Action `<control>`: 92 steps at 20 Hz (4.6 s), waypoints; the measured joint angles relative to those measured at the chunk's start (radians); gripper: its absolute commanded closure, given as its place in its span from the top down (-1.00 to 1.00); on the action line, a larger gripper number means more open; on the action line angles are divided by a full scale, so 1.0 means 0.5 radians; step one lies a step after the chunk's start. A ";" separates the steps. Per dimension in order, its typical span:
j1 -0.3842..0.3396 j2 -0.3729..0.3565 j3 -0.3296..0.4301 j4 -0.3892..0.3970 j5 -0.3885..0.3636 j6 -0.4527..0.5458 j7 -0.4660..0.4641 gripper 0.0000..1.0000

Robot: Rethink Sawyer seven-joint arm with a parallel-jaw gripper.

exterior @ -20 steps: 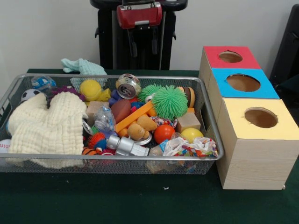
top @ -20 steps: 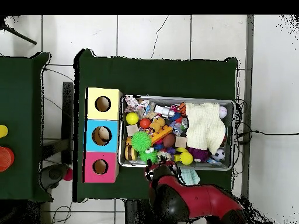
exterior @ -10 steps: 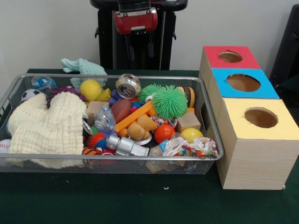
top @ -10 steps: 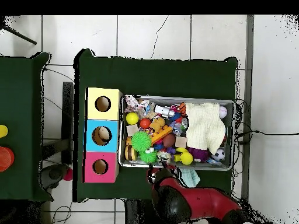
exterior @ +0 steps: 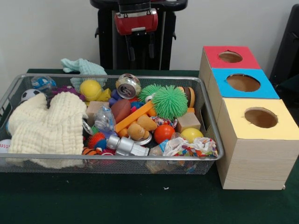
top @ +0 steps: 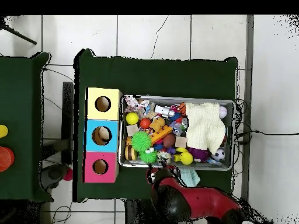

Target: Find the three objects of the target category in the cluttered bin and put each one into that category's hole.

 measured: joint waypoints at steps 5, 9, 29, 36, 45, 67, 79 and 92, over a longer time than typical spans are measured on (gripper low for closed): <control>0.062 0.017 -0.014 -0.037 0.025 0.000 0.000 1.00; 0.110 0.042 -0.022 -0.090 0.042 0.000 0.000 1.00; 0.058 0.105 -0.014 -0.258 0.076 0.012 0.000 1.00; 0.005 0.070 0.026 -0.330 0.177 0.215 0.000 1.00; 0.034 -0.032 0.048 -0.429 0.308 0.591 0.000 1.00; 0.220 -0.048 0.048 -0.731 0.381 0.655 0.000 1.00; 0.233 0.004 0.044 -0.825 0.381 0.619 0.000 1.00; 0.354 0.303 -0.091 -0.834 0.306 0.074 0.000 1.00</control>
